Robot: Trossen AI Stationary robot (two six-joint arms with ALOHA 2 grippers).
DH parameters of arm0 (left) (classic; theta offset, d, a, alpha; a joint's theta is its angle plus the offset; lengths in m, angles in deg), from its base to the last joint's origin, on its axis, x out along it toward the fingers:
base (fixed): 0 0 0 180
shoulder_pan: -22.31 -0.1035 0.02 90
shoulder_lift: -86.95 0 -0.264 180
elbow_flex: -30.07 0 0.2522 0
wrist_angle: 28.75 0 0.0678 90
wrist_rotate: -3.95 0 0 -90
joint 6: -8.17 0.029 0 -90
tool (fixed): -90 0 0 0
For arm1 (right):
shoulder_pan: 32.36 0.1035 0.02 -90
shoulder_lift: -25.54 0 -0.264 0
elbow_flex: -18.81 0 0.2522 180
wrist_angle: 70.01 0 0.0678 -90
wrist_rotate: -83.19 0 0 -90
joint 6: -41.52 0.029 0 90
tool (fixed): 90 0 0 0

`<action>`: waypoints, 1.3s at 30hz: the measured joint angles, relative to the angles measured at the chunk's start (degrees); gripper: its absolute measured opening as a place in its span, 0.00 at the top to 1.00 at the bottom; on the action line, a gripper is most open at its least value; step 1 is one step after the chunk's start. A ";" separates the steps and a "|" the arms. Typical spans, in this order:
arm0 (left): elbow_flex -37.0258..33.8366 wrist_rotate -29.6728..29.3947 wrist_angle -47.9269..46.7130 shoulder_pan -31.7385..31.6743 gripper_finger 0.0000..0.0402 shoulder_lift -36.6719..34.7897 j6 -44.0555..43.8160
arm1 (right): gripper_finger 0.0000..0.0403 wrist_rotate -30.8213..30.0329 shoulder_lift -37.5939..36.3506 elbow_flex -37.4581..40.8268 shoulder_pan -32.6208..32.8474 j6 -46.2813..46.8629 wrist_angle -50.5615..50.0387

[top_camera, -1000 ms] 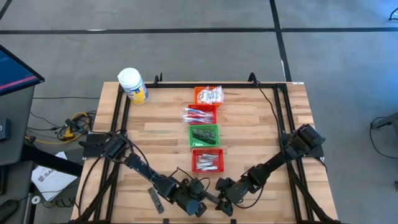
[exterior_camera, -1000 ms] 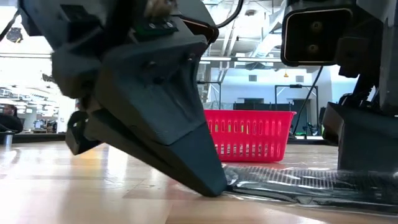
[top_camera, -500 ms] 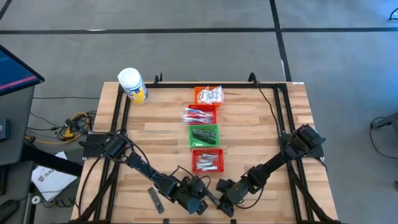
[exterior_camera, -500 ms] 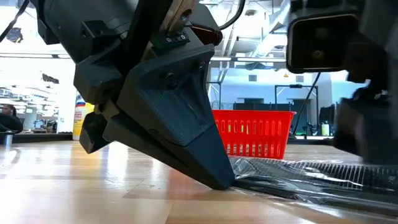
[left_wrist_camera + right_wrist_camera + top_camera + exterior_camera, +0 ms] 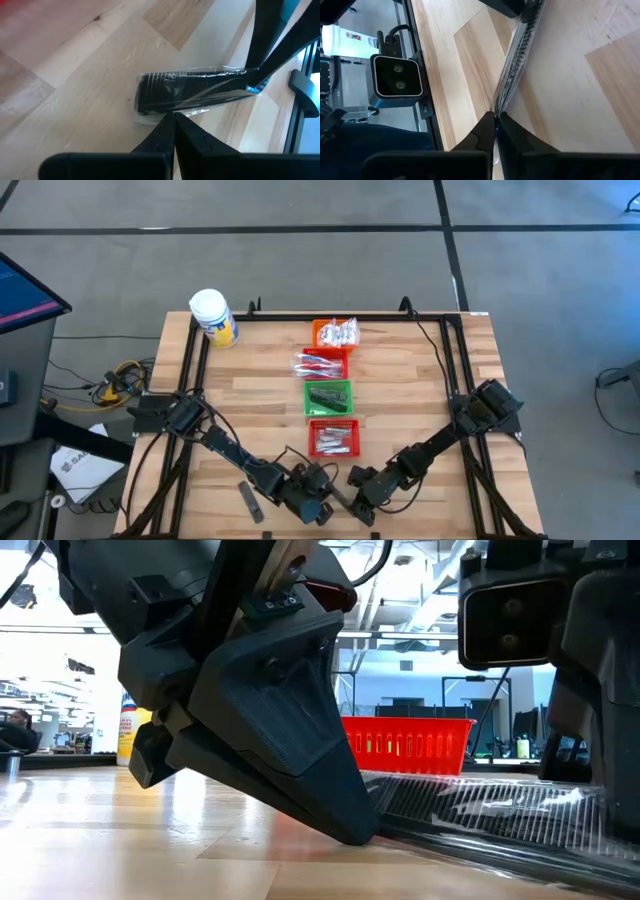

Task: Pick & Place Travel size toiletries
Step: Put the black comb into the green basket

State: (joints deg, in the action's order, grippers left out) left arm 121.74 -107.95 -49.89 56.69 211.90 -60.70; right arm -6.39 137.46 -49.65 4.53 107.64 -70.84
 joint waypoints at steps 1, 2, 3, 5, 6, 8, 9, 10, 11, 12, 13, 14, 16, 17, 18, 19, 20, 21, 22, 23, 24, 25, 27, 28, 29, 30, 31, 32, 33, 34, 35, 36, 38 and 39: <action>-0.02 -0.28 0.06 0.19 1.00 -0.04 0.25 | 0.99 -0.02 -0.02 0.00 0.00 -0.01 -0.10; -0.03 -0.43 0.09 0.26 1.00 -0.25 0.73 | 0.99 -0.02 -0.03 0.00 0.00 -0.03 -0.16; -0.11 -0.22 -0.28 0.62 1.00 -0.65 1.13 | 0.99 -0.14 -0.03 -0.02 0.00 -0.18 -0.15; -0.21 -0.12 -1.28 0.85 1.00 -1.47 2.59 | 1.00 -0.18 -0.15 -0.09 -0.04 -0.66 -0.36; -0.30 0.07 -1.90 0.88 1.00 -2.09 3.63 | 1.00 -0.17 -0.44 -0.09 -0.04 -1.48 -0.69; -0.33 0.51 -3.87 1.00 1.00 -3.91 5.94 | 1.00 0.25 -1.19 -0.07 -0.02 -3.25 -1.47; -0.33 0.10 -5.42 1.25 1.00 -5.34 6.76 | 1.00 0.55 -1.83 -0.07 0.00 -4.13 -2.34; -0.30 -1.03 -6.70 1.46 1.00 -6.69 7.46 | 1.00 0.70 -2.76 -0.05 0.00 -4.98 -3.61; -0.18 -2.54 -7.19 1.70 1.00 -7.91 8.46 | 1.00 0.86 -3.73 -0.04 0.00 -5.89 -4.64; -0.15 -4.03 -7.84 1.94 1.00 -9.10 9.37 | 1.00 0.89 -4.63 -0.11 0.00 -6.81 -5.86; -0.15 -5.35 -8.99 2.12 1.00 -10.36 10.40 | 1.00 0.87 -5.58 -0.09 0.00 -7.73 -7.45; -0.15 -6.52 -9.39 2.18 1.00 -11.49 11.49 | 1.00 0.87 -6.51 -0.09 0.00 -8.59 -9.07; -0.13 -9.00 -11.95 2.20 1.00 -14.16 12.02 | 1.00 0.87 -8.93 -0.04 -0.01 -10.62 -12.15; -0.15 -10.44 -13.54 2.20 1.00 -15.42 12.07 | 1.00 0.87 -10.30 -0.04 -0.23 -11.69 -13.25; -0.13 -12.01 -14.35 2.18 1.00 -16.59 11.83 | 1.00 0.88 -11.88 -0.10 -0.41 -12.70 -14.59; -0.11 -13.54 -15.37 2.18 1.00 -17.82 11.73 | 1.00 0.88 -13.60 -0.10 -0.67 -13.80 -16.52; -0.13 -15.19 -16.89 2.18 1.00 -19.06 11.65 | 1.00 0.90 -15.31 -0.09 -1.08 -15.00 -18.21; -0.13 -16.96 -17.83 2.18 1.00 -20.29 11.67 | 1.00 0.92 -16.95 -0.09 -1.64 -16.15 -19.47; -0.11 -18.63 -18.23 2.04 1.00 -21.50 11.66 | 1.00 0.90 -18.64 -0.11 -2.27 -17.39 -21.26; -0.09 -20.29 -19.25 1.87 1.00 -22.81 11.66 | 1.00 0.90 -20.52 -0.09 -3.10 -18.81 -23.56; -0.09 -21.84 -20.53 1.79 1.00 -24.09 11.68 | 1.00 0.86 -22.34 -0.09 -4.09 -20.21 -25.31; -0.07 -23.24 -21.09 1.39 1.00 -25.12 11.68 | 1.00 0.87 -23.86 -0.12 -5.18 -21.58 -26.52; -0.06 -24.50 -22.16 0.35 1.00 -27.15 11.77 | 1.00 0.87 -27.18 -0.10 -7.61 -24.58 -30.68; -0.06 -24.82 -22.51 -0.28 1.00 -28.08 12.40 | 1.00 0.86 -28.55 -0.13 -8.99 -26.12 -32.27; -0.06 -25.07 -22.31 -1.00 1.00 -28.94 13.36 | 1.00 0.87 -29.76 -0.52 -10.52 -27.87 -33.97; -0.02 -25.27 -22.25 -1.83 1.00 -29.67 14.16 | 1.00 0.87 -30.98 -0.99 -12.14 -29.86 -36.40; -0.02 -25.27 -22.25 -2.68 1.00 -30.29 14.72 | 1.00 0.87 -31.88 -1.74 -13.78 -31.98 -39.59; -0.02 -25.25 -22.28 -3.32 1.00 -30.85 15.43 | 1.00 0.87 -32.36 -2.90 -15.58 -34.11 -42.26; -0.02 -25.26 -22.28 -4.06 1.00 -31.35 16.20 | 1.00 0.87 -32.65 -4.24 -17.35 -36.31 -44.96; -0.02 -25.26 -22.25 -4.96 1.00 -31.75 16.60 | 1.00 0.97 -32.95 -5.53 -19.32 -38.82 -48.15; -0.02 -25.26 -22.23 -5.80 1.00 -32.05 17.26 | 1.00 1.16 -33.03 -6.92 -21.23 -41.31 -51.05; 0.00 -25.24 -22.19 -6.39 1.00 -32.30 18.14 | 1.00 1.28 -32.99 -8.50 -23.03 -43.98 -53.19; 0.00 -25.19 -22.30 -7.87 1.00 -32.66 19.38 | 1.00 2.04 -32.54 -11.42 -26.88 -49.49 -56.63; 0.00 -25.23 -22.28 -8.60 1.00 -32.76 19.44 | 1.00 3.01 -31.83 -12.99 -28.79 -51.90 -57.56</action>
State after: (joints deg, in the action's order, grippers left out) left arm 121.74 -133.17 -72.16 48.08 179.14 -41.26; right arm -3.38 105.63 -62.64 -24.26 55.74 -128.41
